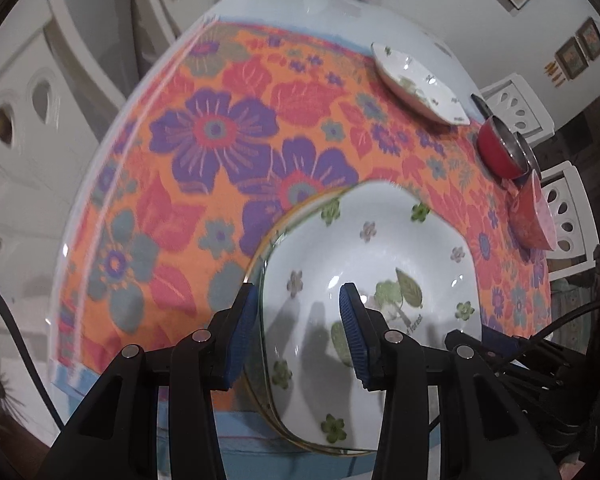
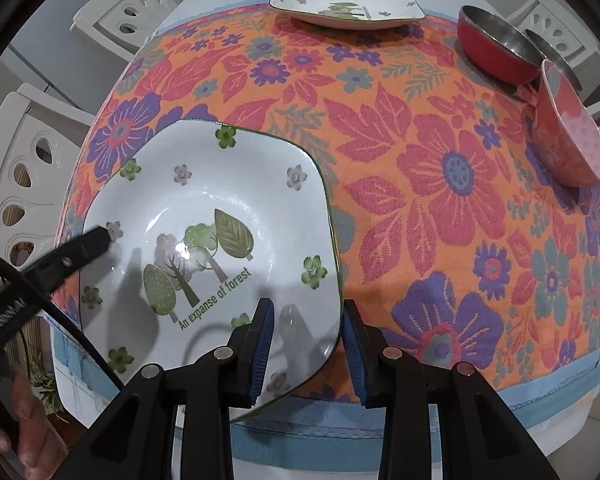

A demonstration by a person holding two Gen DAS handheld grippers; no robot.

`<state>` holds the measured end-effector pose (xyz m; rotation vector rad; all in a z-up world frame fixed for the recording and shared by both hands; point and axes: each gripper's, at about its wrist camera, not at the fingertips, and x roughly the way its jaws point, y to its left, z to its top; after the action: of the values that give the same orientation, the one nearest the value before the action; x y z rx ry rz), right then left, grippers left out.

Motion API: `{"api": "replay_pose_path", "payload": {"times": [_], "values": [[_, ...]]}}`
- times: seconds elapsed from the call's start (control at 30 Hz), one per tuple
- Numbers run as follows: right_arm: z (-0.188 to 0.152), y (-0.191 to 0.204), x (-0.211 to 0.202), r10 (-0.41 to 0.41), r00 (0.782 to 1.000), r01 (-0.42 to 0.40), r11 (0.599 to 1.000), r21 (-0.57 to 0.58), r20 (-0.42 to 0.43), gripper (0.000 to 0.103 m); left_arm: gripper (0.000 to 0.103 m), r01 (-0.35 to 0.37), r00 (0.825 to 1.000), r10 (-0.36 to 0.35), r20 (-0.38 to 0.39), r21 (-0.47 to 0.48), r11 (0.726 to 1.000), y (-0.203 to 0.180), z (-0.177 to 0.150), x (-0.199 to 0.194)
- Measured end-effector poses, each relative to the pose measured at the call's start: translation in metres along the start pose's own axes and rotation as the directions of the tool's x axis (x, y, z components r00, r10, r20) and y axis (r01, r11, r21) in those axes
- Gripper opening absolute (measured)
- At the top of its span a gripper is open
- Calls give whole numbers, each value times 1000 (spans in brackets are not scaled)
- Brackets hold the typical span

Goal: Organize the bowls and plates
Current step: 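Lower the tree plate onto the Sunflower plate and open both grippers, then withdraw both grippers and move toward the smaller tree plate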

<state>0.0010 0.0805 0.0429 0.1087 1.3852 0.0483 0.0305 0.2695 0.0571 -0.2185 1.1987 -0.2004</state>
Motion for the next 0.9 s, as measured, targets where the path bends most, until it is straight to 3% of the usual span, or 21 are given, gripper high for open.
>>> {"api": "replay_pose_path", "payload": {"times": [0.5,0.9], "values": [[-2,12,-11,-43,999,42,999,-33,-6,33,41,22,998,-26,65,59,998,-14,33,-20],[41,6,-64,-26,990,21,999,37,137,33,41,55,988,-68,142,97,994,-19,74,-46]]}}
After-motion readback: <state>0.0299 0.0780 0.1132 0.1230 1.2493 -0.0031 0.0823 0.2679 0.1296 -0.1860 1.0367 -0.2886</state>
